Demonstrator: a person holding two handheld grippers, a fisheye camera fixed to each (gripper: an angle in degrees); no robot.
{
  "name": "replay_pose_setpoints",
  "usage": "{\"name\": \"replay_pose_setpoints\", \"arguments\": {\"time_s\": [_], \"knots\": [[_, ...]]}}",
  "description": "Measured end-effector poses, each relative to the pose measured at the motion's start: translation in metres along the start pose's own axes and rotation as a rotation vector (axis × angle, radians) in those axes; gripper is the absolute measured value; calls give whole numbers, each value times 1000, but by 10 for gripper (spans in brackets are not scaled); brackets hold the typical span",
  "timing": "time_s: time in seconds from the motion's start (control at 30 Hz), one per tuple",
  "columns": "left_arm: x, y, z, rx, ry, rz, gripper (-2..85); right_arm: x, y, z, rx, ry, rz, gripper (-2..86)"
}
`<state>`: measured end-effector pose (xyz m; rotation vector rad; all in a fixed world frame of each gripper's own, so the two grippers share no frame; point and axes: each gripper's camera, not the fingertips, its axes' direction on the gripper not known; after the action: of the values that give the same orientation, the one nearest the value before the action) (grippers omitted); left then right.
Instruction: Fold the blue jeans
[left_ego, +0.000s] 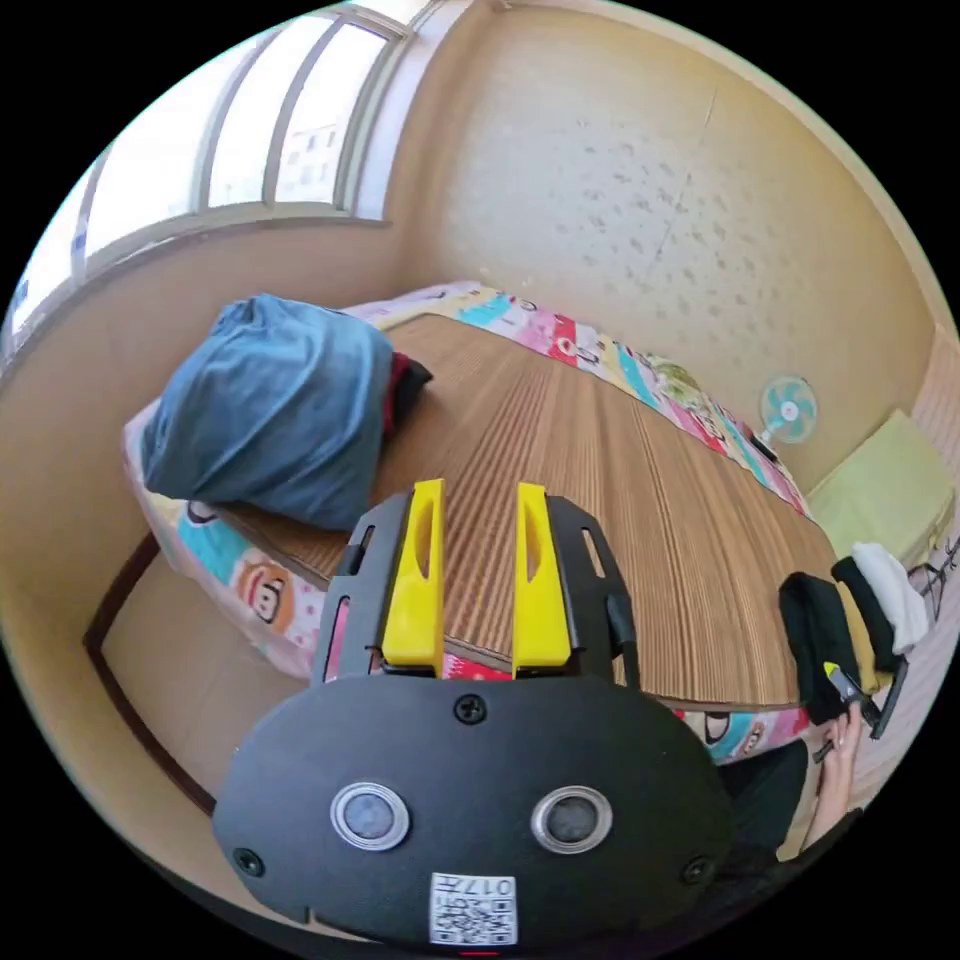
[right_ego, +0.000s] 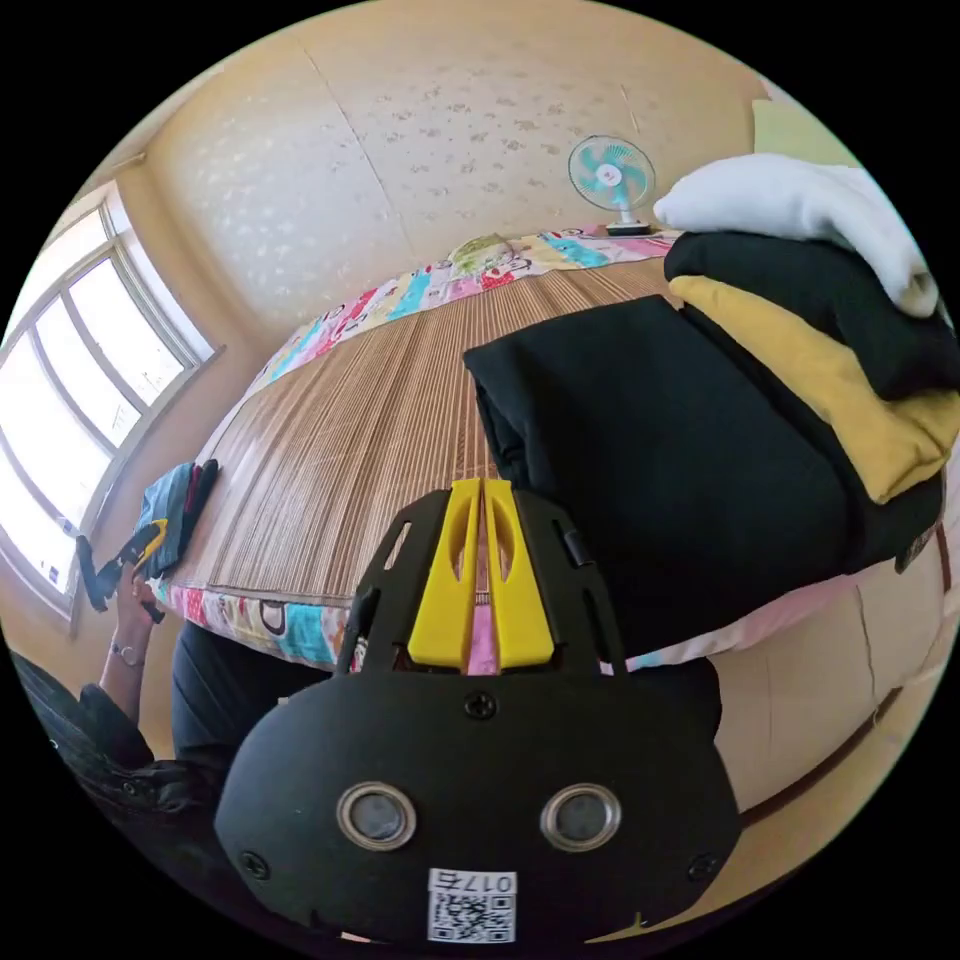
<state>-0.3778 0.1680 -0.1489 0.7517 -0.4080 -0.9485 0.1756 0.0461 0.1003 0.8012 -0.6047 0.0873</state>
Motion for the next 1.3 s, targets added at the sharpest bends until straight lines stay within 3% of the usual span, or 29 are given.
{"name": "replay_pose_setpoints", "arguments": {"time_s": [0.07,0.13,0.2,0.23,0.33,0.37,0.43,0.5,0.6,0.77,0.83,0.97,1.03,1.13,1.2,1.3], "knots": [[-45,-27,-6,34,-73,-60,114,-14,5,2,-5,2,-30,4],[-82,-47,16,-62,-78,-130,117,-22,10,1,3,-37,-8,4],[-104,-59,84,-393,180,-180,92,-23,14,2,6,-92,28,4],[-104,-57,97,-443,227,-212,78,-22,17,5,2,-129,57,4],[-82,-57,89,-387,217,-248,33,-19,25,7,-14,-203,120,5],[-62,-61,81,-365,189,-181,17,-19,27,5,-12,-214,125,5],[-25,-63,62,-298,303,-96,6,-20,36,-4,5,-240,129,5],[34,-64,30,-226,558,12,-2,-21,44,-10,1,-239,118,4],[130,-49,-22,-155,720,234,-8,-21,56,-18,-10,-217,115,3],[267,31,-88,-220,1207,550,-7,-32,75,-25,6,-216,110,4],[306,74,-98,-294,1317,641,-5,-44,85,-19,-22,-210,84,4],[346,159,-96,-580,1224,652,6,-69,103,-6,-77,-236,17,8],[325,171,-103,-570,1186,582,18,-96,114,2,-109,-281,-76,14],[261,156,-114,-476,976,381,43,-140,127,8,-147,-311,-230,29],[197,127,-121,-354,716,194,65,-166,134,10,-151,-315,-305,40],[123,88,-106,-351,477,-71,82,-203,145,13,-149,-389,-406,57]]}}
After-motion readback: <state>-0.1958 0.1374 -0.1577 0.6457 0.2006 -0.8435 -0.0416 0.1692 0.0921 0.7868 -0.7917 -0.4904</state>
